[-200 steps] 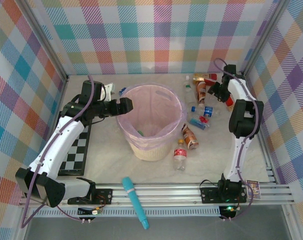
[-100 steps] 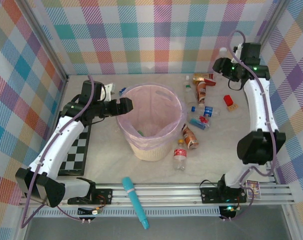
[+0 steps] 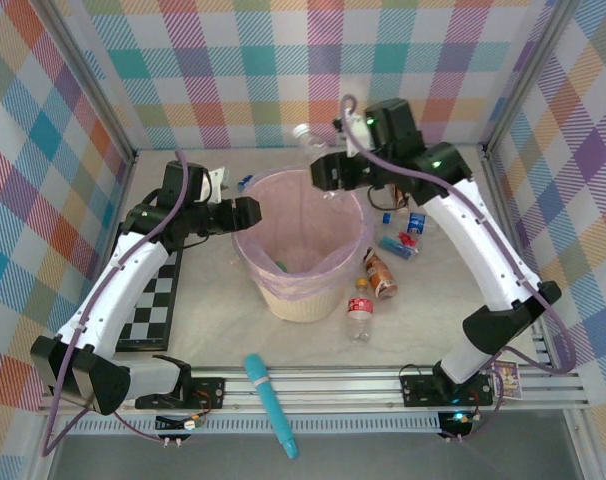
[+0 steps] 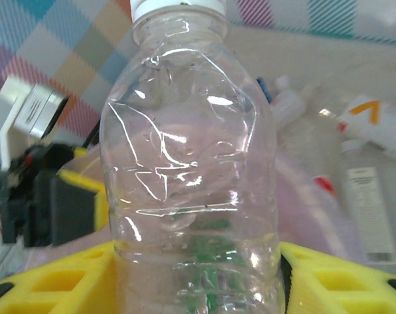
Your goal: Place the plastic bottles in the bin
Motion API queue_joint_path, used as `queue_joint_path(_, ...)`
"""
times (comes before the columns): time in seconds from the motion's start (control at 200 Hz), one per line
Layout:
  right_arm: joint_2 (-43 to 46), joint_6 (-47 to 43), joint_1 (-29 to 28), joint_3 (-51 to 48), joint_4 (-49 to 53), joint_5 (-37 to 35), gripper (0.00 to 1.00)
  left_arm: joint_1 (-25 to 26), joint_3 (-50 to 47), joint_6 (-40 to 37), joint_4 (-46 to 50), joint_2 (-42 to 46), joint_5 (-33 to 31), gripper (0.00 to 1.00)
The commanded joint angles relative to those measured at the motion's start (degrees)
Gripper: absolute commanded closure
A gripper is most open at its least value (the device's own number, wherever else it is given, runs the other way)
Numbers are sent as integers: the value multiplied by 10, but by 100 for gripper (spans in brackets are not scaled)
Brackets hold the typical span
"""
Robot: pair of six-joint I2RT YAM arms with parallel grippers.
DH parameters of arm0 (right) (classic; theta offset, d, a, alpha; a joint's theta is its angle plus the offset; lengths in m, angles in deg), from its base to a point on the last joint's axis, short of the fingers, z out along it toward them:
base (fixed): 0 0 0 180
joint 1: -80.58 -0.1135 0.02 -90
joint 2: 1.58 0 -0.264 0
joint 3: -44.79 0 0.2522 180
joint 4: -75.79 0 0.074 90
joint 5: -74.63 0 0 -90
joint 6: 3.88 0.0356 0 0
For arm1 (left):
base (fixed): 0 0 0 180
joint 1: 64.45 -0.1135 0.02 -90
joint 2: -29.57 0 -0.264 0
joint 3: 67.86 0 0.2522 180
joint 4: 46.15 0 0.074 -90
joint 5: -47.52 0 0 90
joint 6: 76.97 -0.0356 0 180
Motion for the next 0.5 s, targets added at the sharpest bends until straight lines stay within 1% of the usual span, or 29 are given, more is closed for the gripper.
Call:
queue_joint_path(0.0, -23, -16, -54, 4, 37, -41, 43, 5, 15, 2, 17, 8, 6, 35)
queue_joint_path(0.03, -27, -16, -64, 3, 41, -44, 43, 5, 17, 4, 16, 9, 9, 38)
queue_joint_path(0.105, -34, -13, -85, -7, 53, -54, 42, 5, 27, 9, 16, 15, 12, 40)
queue_joint_path(0.235, -33, 6, -97, -42, 57, -64, 43, 5, 44, 10, 24, 22, 11, 46)
queue_joint_path(0.395, -16, 29, -109, -104, 28, -73, 42, 6, 52, 12, 28, 26, 11, 56)
queue_joint_path(0.495, -15, 33, -110, -126, 16, -65, 41, 7, 51, 12, 29, 22, 10, 66)
